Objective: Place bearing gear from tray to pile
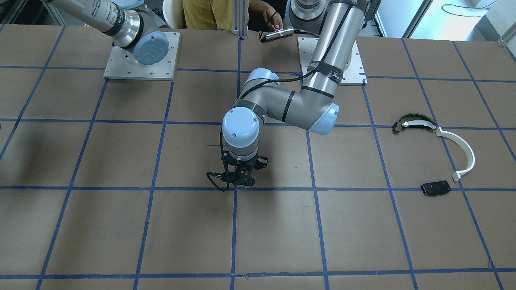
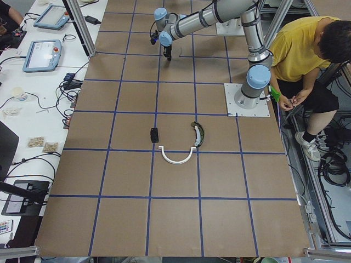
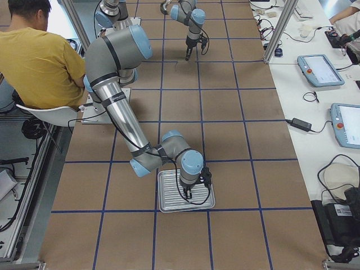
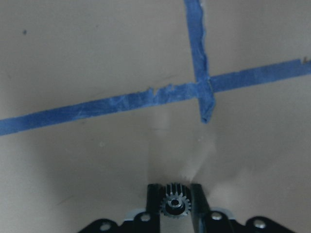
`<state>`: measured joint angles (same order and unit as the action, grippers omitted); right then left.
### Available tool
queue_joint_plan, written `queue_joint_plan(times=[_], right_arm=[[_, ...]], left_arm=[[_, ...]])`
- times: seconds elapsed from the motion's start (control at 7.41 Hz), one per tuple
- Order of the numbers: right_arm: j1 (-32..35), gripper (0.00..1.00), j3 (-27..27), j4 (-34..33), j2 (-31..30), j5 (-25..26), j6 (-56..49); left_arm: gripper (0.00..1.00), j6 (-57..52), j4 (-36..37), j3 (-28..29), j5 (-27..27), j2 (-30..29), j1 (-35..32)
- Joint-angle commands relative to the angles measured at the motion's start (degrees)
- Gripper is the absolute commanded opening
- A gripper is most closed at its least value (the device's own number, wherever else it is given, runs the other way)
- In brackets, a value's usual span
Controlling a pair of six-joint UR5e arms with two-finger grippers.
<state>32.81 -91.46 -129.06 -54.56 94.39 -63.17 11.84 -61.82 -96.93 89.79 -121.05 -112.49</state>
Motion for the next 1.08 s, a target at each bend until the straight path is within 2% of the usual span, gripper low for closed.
queue_joint_plan(times=[0.0, 0.13, 0.27, 0.4, 0.54, 0.67, 0.94], right_arm=[[0.0, 0.0, 0.0, 0.1, -0.3, 0.0, -0.6], [0.1, 0.0, 0.1, 0.5, -0.9, 0.0, -0.1], [0.8, 0.0, -0.2, 1.1, -3.4, -0.4, 0.5], [4.0, 0.0, -0.6, 1.2, -6.0, -1.0, 2.3], [9.6, 0.0, -0.7, 2.8, -7.7, -0.9, 7.1], [15.2, 0.0, -1.1, 7.5, -10.6, -1.0, 14.6], [30.3, 0.0, -4.7, 10.0, -17.2, -1.0, 32.6]], left_arm=[[0.0, 0.3, -0.6, 0.9, 1.4, 1.9, 1.0], [0.0, 0.4, -3.6, 1.7, 2.7, 3.5, 4.7], [0.0, -0.7, -6.9, 3.4, 6.4, 5.2, 11.5], [0.0, -5.7, -10.7, 5.0, 6.6, 7.0, 17.7], [0.0, -10.6, -12.9, 5.2, 8.6, 8.6, 23.1], [0.0, -16.5, -13.4, 4.2, 12.6, 9.6, 28.5], [0.0, -28.8, -14.5, 2.1, 13.2, 9.6, 40.3]])
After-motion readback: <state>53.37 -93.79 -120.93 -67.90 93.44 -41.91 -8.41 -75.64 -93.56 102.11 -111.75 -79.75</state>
